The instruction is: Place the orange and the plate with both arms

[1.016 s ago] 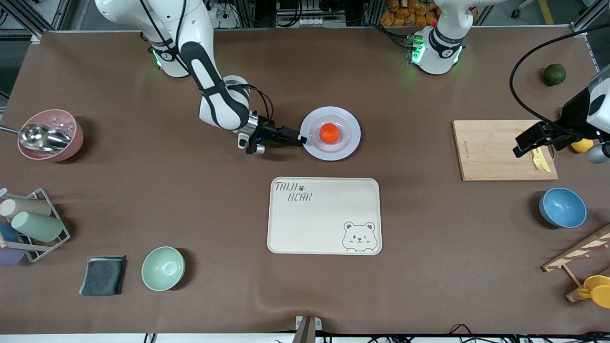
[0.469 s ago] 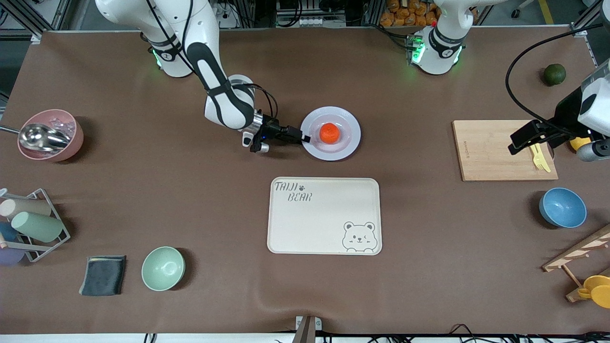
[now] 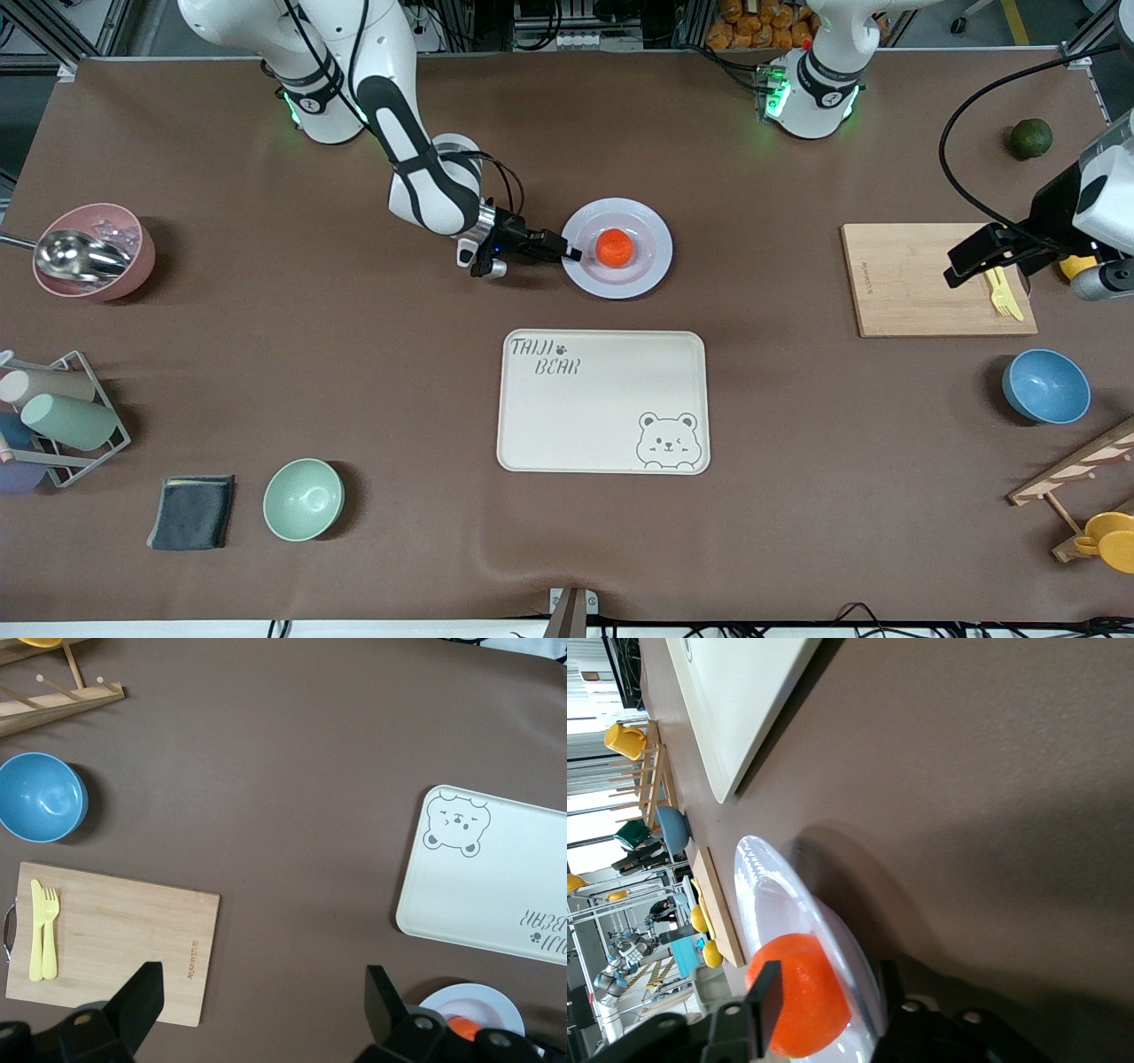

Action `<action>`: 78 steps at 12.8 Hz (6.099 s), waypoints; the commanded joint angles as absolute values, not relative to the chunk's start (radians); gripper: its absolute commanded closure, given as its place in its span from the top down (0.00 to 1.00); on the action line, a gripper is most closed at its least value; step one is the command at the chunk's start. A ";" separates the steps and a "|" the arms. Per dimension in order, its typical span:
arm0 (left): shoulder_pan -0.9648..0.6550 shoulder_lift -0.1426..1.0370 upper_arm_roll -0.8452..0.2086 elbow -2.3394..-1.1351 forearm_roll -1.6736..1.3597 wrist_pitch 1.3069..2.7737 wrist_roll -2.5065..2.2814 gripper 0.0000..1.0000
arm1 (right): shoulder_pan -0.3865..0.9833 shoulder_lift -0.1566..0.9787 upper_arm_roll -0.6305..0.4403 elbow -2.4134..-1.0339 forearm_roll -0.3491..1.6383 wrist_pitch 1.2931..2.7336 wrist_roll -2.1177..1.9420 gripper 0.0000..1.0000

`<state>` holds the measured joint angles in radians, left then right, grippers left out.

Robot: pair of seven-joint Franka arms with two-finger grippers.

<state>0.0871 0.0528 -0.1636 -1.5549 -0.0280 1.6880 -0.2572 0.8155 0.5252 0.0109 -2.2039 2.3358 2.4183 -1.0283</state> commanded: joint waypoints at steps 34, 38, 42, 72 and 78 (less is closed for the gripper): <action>0.078 0.035 -0.187 -1.574 0.002 1.698 -0.249 1.00 | 0.606 0.818 -0.005 -1.621 2.347 2.583 -0.931 0.00; 0.080 0.035 -0.187 -1.574 0.003 1.697 -0.247 1.00 | 0.604 0.827 -0.005 -1.617 2.347 2.585 -0.930 0.00; 0.080 0.035 -0.187 -1.574 0.002 1.698 -0.247 1.00 | 0.600 0.827 -0.005 -1.615 2.347 2.586 -0.922 0.19; 0.080 0.018 -0.190 -1.562 0.000 1.692 -0.236 1.00 | 0.402 0.575 -0.155 -1.629 0.853 2.012 0.330 0.99; 0.077 0.000 -0.216 -1.566 0.002 1.675 -0.238 1.00 | 0.215 0.503 -0.215 -1.629 0.779 1.685 0.155 1.00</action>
